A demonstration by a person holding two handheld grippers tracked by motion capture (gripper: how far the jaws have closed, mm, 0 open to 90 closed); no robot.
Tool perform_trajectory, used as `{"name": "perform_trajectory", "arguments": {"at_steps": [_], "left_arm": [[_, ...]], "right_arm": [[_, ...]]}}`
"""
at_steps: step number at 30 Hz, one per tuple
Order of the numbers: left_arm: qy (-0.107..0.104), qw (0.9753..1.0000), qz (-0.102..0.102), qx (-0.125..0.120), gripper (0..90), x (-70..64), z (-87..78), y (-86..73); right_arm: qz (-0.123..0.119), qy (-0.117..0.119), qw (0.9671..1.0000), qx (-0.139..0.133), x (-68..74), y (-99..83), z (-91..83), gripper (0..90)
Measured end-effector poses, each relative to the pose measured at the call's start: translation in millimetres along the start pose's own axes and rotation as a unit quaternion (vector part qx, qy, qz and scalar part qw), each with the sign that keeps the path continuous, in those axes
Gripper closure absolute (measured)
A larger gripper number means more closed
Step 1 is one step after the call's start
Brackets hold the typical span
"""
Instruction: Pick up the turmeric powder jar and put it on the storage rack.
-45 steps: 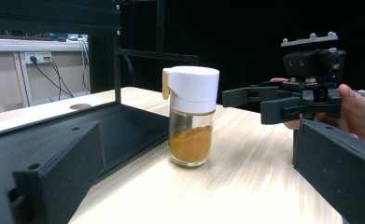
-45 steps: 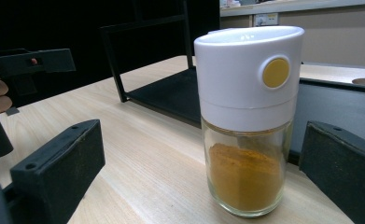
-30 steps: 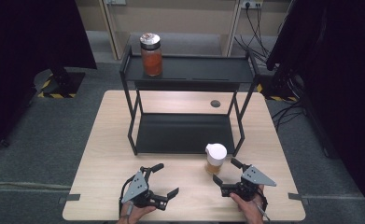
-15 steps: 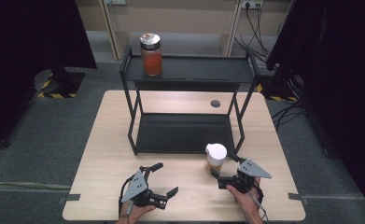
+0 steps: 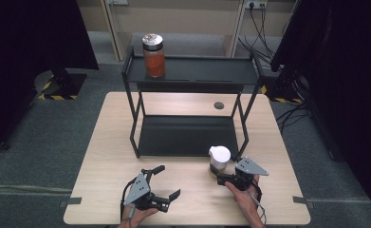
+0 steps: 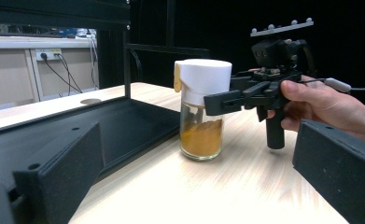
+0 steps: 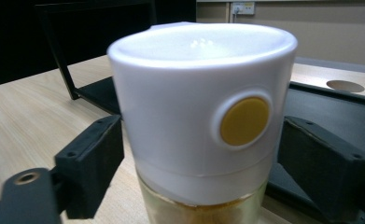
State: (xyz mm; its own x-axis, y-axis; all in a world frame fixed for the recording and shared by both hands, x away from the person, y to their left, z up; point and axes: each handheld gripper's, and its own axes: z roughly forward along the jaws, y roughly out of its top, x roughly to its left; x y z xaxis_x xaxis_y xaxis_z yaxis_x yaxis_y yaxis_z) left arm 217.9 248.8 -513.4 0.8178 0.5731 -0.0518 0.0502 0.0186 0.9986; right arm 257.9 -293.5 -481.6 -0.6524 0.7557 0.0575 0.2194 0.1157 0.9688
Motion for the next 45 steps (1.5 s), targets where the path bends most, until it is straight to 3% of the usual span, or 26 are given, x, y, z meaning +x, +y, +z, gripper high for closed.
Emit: {"name": "perform_trajectory", "arguments": {"at_steps": [5, 8, 18, 28, 45], "left_arm": [[0.000, 1.0000, 0.000, 0.000, 1.5, -0.1, -0.2, 0.0], [0.000, 1.0000, -0.001, 0.001, 1.5, -0.2, -0.1, -0.2], [0.004, 1.0000, -0.003, 0.002, 1.5, -0.4, -0.2, -0.4], [0.008, 1.0000, -0.003, 0.004, 1.6, 0.2, 0.1, -0.7], [0.014, 0.9999, 0.000, 0.004, 1.8, -0.3, -0.2, -0.8]], "right_arm": [[0.007, 0.005, 0.9999, 0.009, -3.3, 1.5, 3.4, 25.8], [-0.003, 0.008, 0.9999, 0.012, -2.4, 3.2, 4.1, 29.7], [-0.015, -0.006, 0.9998, 0.010, 5.3, 10.2, -2.3, 30.6], [-0.023, 0.004, 0.9997, -0.012, 9.3, 23.4, -13.0, 30.7], [-0.037, 0.014, 0.9986, -0.033, 11.5, 74.6, -26.5, 30.7]]}}
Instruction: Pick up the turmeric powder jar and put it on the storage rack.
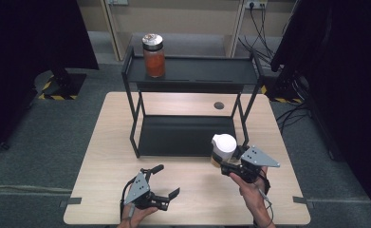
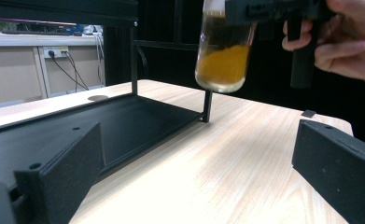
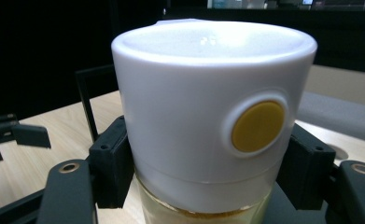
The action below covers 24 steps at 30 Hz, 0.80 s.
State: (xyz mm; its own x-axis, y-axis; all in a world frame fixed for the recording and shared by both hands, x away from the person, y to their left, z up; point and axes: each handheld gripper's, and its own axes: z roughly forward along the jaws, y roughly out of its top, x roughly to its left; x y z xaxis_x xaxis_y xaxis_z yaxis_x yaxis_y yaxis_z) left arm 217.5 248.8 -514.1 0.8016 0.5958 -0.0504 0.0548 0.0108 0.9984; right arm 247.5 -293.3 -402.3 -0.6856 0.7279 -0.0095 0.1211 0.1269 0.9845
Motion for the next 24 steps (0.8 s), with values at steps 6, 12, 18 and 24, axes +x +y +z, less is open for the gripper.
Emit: {"name": "perform_trajectory", "arguments": {"at_steps": [6, 12, 18, 24], "left_arm": [[0.000, 1.0000, 0.001, 0.001, 1.8, -0.2, 0.1, 0.2], [-0.001, 1.0000, 0.002, 0.000, 1.8, -0.5, 0.2, -0.2], [0.000, 1.0000, 0.002, 0.000, 1.8, -0.3, 0.0, -0.1], [-0.001, 1.0000, 0.001, 0.001, 1.8, -0.3, 0.2, -0.2]], "right_arm": [[0.000, 0.004, 1.0000, -0.009, -1.6, 15.2, 0.2, 30.7], [-0.006, 0.008, 0.9999, -0.013, -2.0, 32.1, 1.6, 30.7], [-0.005, 0.016, 0.9998, -0.014, -3.7, 48.2, 5.4, 30.7], [-0.007, 0.017, 0.9997, -0.017, -4.0, 67.5, 9.2, 30.7]]}}
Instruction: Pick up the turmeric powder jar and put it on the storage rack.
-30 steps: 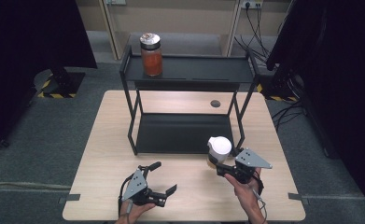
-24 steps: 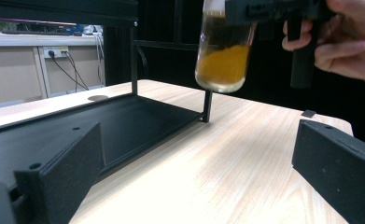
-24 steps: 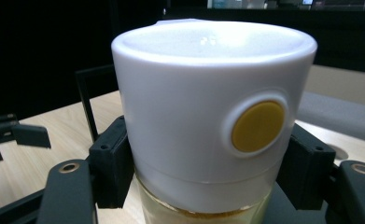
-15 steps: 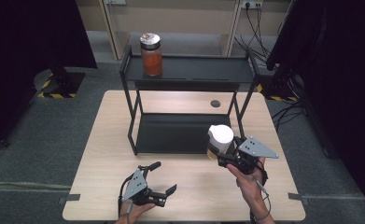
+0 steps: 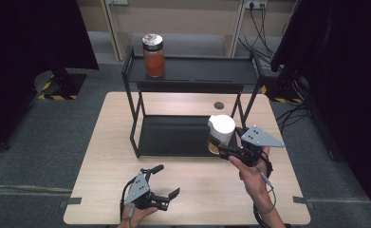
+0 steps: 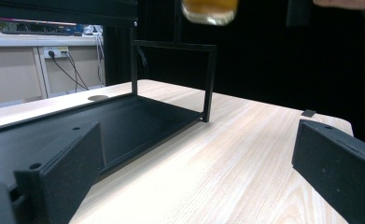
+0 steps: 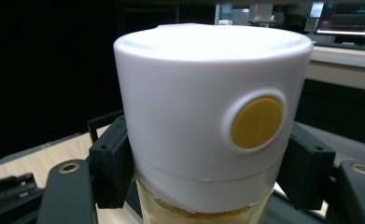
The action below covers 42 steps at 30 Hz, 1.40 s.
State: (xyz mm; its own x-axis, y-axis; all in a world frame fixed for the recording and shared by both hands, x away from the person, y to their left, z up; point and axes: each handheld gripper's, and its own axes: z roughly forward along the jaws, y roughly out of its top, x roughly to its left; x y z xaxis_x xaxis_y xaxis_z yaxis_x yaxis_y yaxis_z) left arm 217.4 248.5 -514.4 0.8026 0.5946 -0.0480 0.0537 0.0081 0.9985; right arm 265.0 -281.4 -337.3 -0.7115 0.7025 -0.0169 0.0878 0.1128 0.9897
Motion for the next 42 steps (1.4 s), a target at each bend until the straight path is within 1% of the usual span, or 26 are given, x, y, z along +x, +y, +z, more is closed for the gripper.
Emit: {"name": "perform_trajectory", "arguments": {"at_steps": [6, 11, 20, 27, 33, 40, 42], "left_arm": [[0.000, 1.0000, -0.001, 0.001, 1.8, 0.5, -0.1, 0.3], [-0.002, 1.0000, -0.001, 0.002, 1.8, 0.9, 0.2, 0.4], [-0.002, 1.0000, -0.001, 0.004, 1.8, 0.9, 0.4, 0.6], [-0.002, 1.0000, -0.003, 0.005, 1.8, 0.7, 0.5, 0.5], [-0.001, 1.0000, -0.004, 0.005, 1.8, 0.7, 0.6, 0.4], [-0.001, 1.0000, -0.005, 0.005, 1.8, 1.1, 0.3, 0.6], [-0.001, 1.0000, -0.004, 0.005, 1.8, 1.1, 0.1, 0.5]], "right_arm": [[0.001, 0.004, 1.0000, -0.005, -0.6, 18.8, 3.7, 30.7], [-0.006, 0.003, 1.0000, -0.007, 1.8, 31.3, 5.9, 30.7], [0.004, 0.013, 0.9999, -0.009, -2.9, 55.3, 13.2, 30.7], [0.009, 0.018, 0.9998, -0.006, -5.6, 78.3, 20.5, 30.7], [0.002, 0.018, 0.9998, -0.007, -5.0, 98.5, 29.5, 30.7], [0.001, 0.023, 0.9997, -0.009, -4.4, 120.2, 41.2, 30.7], [0.005, 0.026, 0.9996, -0.009, -5.3, 126.0, 44.3, 30.7]]}}
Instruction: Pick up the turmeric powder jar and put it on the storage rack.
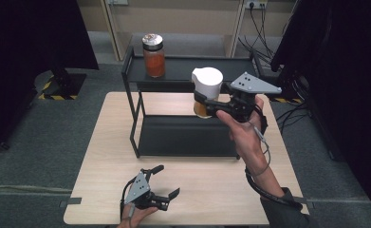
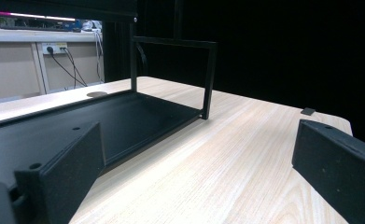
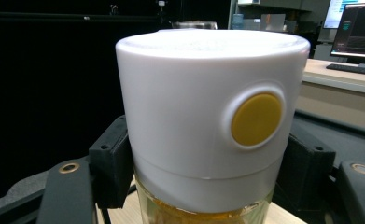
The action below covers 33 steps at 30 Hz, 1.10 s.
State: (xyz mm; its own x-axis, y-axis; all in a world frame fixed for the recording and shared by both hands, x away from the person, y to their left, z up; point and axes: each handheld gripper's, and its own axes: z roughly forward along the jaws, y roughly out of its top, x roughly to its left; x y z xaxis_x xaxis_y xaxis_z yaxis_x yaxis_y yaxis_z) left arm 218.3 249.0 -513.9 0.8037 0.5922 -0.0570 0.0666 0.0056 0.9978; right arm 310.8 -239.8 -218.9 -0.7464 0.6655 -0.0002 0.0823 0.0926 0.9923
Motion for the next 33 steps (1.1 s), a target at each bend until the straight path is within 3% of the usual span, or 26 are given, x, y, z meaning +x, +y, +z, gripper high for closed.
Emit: {"name": "perform_trajectory", "arguments": {"at_steps": [9, 18, 33], "left_arm": [[0.000, 1.0000, -0.003, 0.001, 1.8, -0.2, 0.0, -0.1], [0.000, 1.0000, -0.003, 0.001, 1.8, -0.3, -0.2, -0.1], [0.000, 1.0000, -0.005, 0.000, 1.8, -0.6, -0.8, -0.5]], "right_arm": [[0.008, -0.006, 1.0000, 0.002, -1.3, 26.0, 17.5, 30.7], [-0.001, -0.029, 0.9996, 0.002, 0.7, 46.3, 37.2, 30.7], [0.010, -0.077, 0.9970, 0.005, -6.0, 59.6, 74.0, 30.7]]}}
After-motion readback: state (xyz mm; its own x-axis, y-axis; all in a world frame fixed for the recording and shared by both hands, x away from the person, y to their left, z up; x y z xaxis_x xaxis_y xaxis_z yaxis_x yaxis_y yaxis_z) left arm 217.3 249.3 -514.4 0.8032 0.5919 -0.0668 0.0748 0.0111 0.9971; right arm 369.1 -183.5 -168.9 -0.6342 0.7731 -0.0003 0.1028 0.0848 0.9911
